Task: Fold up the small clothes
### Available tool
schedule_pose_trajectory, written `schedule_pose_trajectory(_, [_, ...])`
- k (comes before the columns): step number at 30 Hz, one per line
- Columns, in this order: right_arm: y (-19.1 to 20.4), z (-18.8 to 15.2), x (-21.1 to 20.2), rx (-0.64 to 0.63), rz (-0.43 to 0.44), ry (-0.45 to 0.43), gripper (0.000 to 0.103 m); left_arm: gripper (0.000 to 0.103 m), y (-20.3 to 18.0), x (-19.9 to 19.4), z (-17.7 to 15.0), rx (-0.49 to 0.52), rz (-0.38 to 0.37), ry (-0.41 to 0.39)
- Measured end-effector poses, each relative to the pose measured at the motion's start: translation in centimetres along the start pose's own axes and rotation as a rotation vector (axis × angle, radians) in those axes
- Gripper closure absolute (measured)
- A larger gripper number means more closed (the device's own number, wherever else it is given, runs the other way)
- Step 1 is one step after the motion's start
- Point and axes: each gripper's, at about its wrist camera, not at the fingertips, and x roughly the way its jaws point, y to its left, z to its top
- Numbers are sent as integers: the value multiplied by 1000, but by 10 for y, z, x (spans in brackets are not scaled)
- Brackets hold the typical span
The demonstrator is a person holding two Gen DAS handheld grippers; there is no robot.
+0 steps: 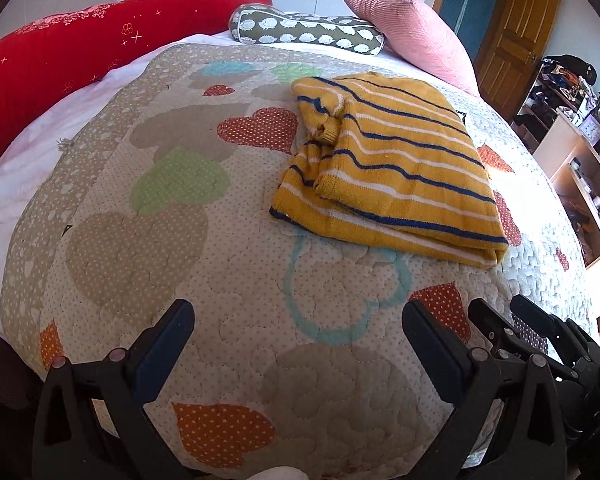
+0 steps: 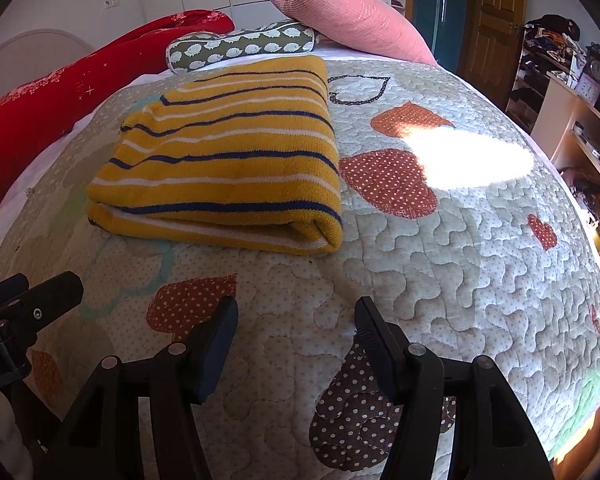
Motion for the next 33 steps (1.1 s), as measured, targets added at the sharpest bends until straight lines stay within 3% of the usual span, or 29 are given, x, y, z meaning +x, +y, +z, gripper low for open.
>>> schedule_pose_trajectory(33, [7, -9, -15, 7, -9, -22, 38, 0, -4, -14, -10, 13, -33, -2])
